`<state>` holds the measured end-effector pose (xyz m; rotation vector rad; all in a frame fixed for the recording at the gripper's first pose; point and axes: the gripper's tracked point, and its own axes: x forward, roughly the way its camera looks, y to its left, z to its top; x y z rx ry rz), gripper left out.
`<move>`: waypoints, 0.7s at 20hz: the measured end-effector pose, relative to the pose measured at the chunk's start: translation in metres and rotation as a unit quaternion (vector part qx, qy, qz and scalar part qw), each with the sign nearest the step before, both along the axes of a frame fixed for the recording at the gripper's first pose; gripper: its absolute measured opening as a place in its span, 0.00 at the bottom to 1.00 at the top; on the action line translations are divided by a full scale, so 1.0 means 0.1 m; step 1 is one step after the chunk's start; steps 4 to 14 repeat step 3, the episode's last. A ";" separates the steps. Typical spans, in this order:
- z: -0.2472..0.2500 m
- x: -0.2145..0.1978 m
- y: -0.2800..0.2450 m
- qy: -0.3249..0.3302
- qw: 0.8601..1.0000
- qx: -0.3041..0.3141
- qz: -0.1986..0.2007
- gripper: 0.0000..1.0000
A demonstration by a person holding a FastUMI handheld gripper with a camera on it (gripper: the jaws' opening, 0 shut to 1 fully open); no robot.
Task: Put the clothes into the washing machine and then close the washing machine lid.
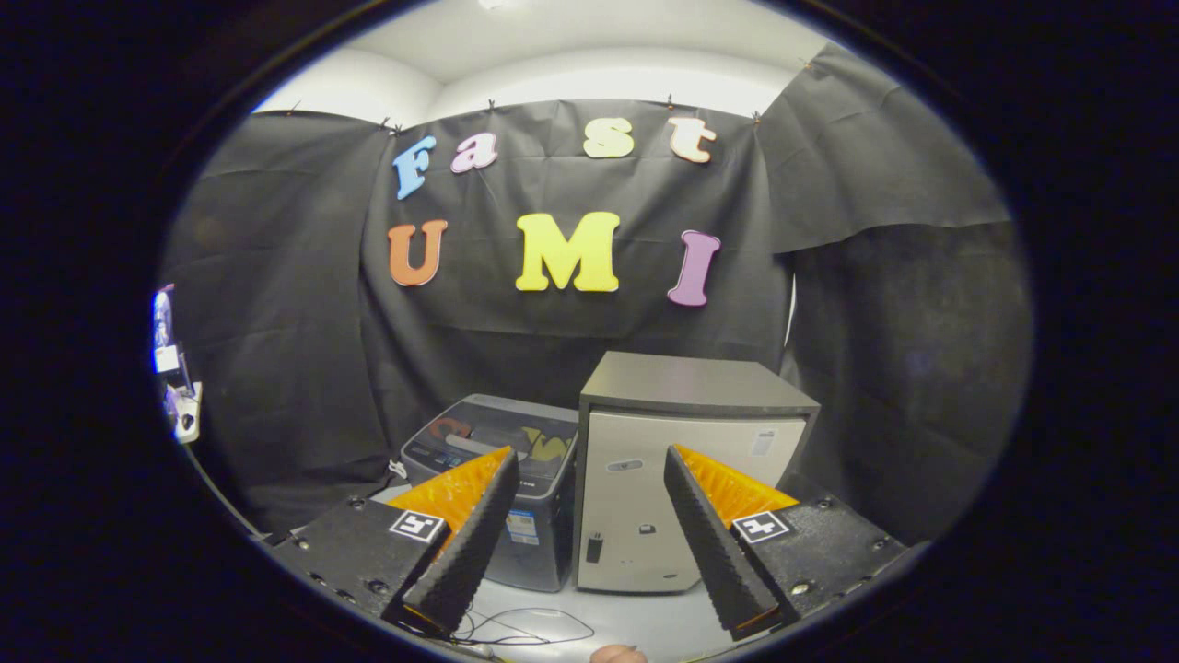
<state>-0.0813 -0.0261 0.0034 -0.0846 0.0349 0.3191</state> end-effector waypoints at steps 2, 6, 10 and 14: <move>0.00 -0.01 -0.05 0.000 1.000 -0.001 -0.001 0.99; -0.01 -0.03 -0.07 -0.001 1.000 0.000 -0.002 0.99; -0.01 -0.03 -0.07 -0.001 1.000 0.000 -0.002 0.99; -0.01 -0.03 -0.07 -0.001 1.000 0.000 -0.002 0.99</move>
